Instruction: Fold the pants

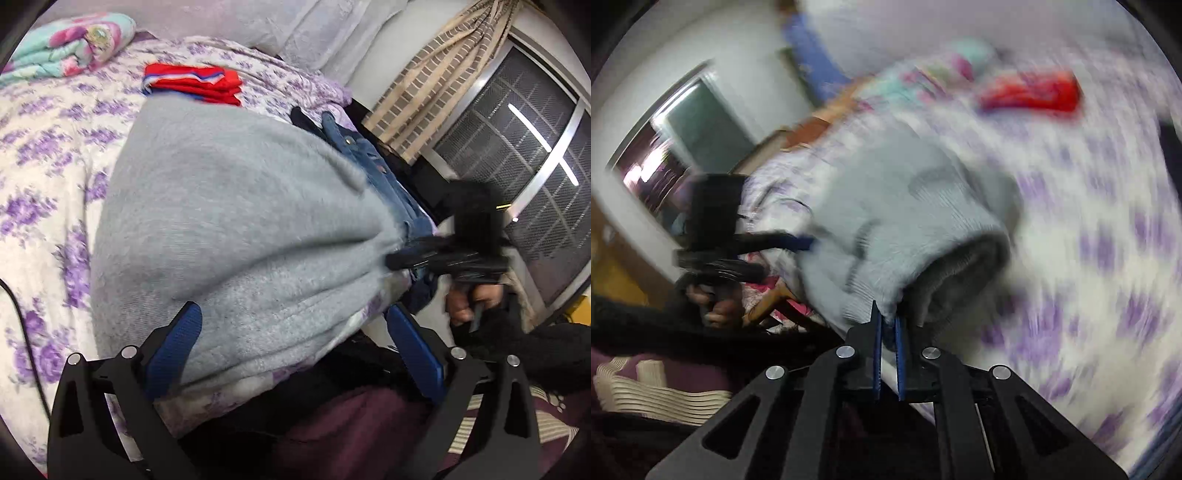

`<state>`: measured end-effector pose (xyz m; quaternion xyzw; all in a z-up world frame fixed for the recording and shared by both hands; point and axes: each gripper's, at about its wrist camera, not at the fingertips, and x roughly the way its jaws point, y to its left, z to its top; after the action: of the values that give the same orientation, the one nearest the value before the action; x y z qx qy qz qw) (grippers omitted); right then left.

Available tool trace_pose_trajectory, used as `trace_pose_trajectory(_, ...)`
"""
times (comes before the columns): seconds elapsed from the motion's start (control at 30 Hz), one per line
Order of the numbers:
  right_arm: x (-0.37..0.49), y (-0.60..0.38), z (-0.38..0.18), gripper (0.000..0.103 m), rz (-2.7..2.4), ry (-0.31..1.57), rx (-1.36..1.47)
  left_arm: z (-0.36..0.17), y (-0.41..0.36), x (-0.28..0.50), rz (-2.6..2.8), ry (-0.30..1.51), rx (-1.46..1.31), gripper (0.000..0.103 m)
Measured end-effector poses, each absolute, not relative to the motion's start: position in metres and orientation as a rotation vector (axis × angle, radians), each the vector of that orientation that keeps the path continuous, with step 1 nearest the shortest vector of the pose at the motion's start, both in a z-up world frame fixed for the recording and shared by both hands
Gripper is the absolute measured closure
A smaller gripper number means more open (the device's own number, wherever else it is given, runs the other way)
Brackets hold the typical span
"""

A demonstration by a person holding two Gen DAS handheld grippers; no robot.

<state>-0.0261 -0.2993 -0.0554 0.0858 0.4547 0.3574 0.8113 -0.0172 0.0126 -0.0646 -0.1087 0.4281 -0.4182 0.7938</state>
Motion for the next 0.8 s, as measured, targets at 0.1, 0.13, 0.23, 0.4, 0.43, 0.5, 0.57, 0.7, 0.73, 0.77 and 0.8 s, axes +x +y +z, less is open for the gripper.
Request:
trace_pose_trajectory(0.1, -0.046, -0.292, -0.022, 0.089, 0.743, 0.865, 0.100, -0.053, 0.009, -0.021, -0.907, 0.920, -0.200, 0.005)
trace_pose_trajectory(0.13, -0.053, -0.290, -0.003, 0.089, 0.754, 0.808, 0.085, -0.046, 0.007, -0.022, -0.915, 0.911, -0.190, 0.005)
trace_pose_trajectory(0.23, -0.062, -0.286, 0.050, 0.081, 0.785, 0.633, 0.095, -0.018, -0.003, -0.023, -0.918, 0.830, -0.139, 0.005)
trace_pose_trajectory(0.4, -0.021, -0.246, 0.054, 0.037, 0.699, 0.626, 0.057, -0.025, -0.028, 0.009, -0.874, 0.839, -0.140, 0.005)
trace_pose_trajectory(0.43, 0.001, -0.237, 0.022, 0.037, 0.648, 0.773, 0.044, -0.041, -0.034, 0.016, -0.864, 0.902, -0.135, 0.005)
trace_pose_trajectory(0.5, 0.027, -0.236, -0.042, 0.040, 0.587, 0.960, 0.014, -0.069, -0.039, 0.017, -0.842, 0.895, -0.099, 0.005)
trace_pose_trajectory(0.57, 0.022, -0.252, -0.048, 0.040, 0.631, 0.878, 0.081, -0.070, -0.038, 0.009, -0.871, 0.854, -0.078, 0.005)
trace_pose_trajectory(0.7, -0.002, -0.277, -0.013, 0.018, 0.696, 0.774, 0.259, -0.051, -0.020, 0.010, -0.883, 0.863, -0.137, 0.005)
trace_pose_trajectory(0.73, -0.013, -0.287, -0.003, 0.003, 0.668, 0.714, 0.265, -0.045, -0.015, 0.007, -0.882, 0.850, -0.134, 0.005)
trace_pose_trajectory(0.77, -0.023, -0.298, 0.002, 0.003, 0.632, 0.675, 0.269, -0.036, -0.008, 0.004, -0.880, 0.818, -0.125, 0.005)
trace_pose_trajectory(0.8, -0.029, -0.307, 0.002, 0.003, 0.611, 0.662, 0.292, -0.026, 0.005, -0.001, -0.857, 0.767, -0.111, 0.005)
